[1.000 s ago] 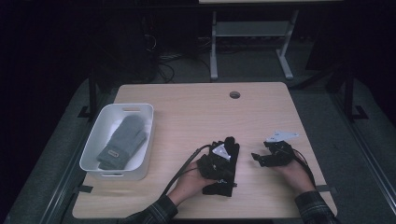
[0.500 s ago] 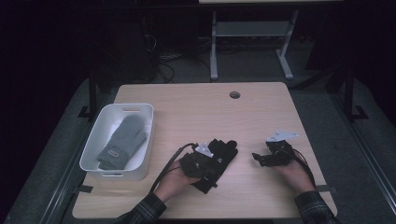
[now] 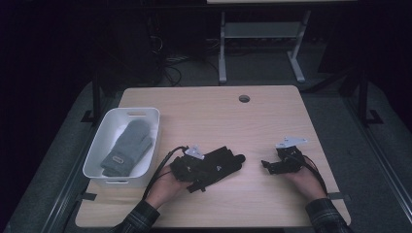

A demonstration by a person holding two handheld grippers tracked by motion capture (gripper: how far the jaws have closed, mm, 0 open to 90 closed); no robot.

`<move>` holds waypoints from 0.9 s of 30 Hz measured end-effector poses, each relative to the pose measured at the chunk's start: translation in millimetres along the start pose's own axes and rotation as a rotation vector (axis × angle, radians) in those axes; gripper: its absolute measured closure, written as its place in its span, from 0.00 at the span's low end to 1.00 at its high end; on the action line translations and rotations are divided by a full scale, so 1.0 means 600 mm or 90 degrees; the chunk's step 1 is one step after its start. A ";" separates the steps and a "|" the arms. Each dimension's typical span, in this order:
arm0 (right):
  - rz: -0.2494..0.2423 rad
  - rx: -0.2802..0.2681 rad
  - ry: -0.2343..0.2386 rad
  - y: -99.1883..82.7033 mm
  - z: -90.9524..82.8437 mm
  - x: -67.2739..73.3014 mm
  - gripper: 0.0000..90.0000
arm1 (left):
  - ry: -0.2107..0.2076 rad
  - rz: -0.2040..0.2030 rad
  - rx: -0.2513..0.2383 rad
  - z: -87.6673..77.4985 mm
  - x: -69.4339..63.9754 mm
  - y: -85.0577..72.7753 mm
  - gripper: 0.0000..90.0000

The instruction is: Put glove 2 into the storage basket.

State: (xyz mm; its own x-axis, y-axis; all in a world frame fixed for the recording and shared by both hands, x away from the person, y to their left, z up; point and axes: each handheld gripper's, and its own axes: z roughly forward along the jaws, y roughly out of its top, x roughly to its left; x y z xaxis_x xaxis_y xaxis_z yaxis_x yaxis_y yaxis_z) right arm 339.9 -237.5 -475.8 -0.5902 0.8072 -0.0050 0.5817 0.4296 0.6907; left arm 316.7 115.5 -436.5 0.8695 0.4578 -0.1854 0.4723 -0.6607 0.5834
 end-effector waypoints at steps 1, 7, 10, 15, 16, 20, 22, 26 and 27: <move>0.001 -0.001 0.001 0.000 0.000 0.000 0.19 | -0.002 0.006 -0.001 -0.002 -0.001 0.003 0.98; 0.008 -0.005 0.017 -0.004 0.003 -0.006 0.15 | -0.004 0.006 -0.038 -0.008 -0.001 0.018 0.88; 0.015 -0.010 0.021 -0.006 0.004 -0.006 0.14 | 0.002 0.016 -0.045 -0.010 0.002 0.027 0.77; 0.010 -0.025 0.025 -0.010 0.006 -0.006 0.12 | 0.017 0.034 -0.058 -0.002 0.009 0.042 0.53; 0.009 -0.025 0.025 -0.010 0.006 -0.006 0.12 | 0.021 0.044 -0.053 -0.001 0.011 0.045 0.49; 0.010 -0.025 0.025 -0.010 0.006 -0.006 0.12 | 0.037 0.061 -0.058 0.006 0.020 0.052 0.33; 0.010 -0.025 0.025 -0.010 0.006 -0.005 0.12 | 0.039 0.062 -0.048 0.010 0.027 0.053 0.27; 0.009 -0.026 0.025 -0.010 0.006 -0.005 0.12 | 0.045 0.063 -0.040 0.019 0.039 0.052 0.21; 0.009 -0.026 0.026 -0.010 0.006 -0.005 0.12 | 0.049 0.063 -0.036 0.022 0.040 0.051 0.21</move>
State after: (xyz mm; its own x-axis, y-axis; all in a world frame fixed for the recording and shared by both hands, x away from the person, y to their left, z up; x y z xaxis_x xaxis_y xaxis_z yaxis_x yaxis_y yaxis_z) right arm 340.2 -240.9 -482.8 -0.6044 0.7960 0.0336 0.5672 0.4003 0.7197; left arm 353.8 98.2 -433.5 0.8971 0.4371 -0.0650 0.3737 -0.6719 0.6395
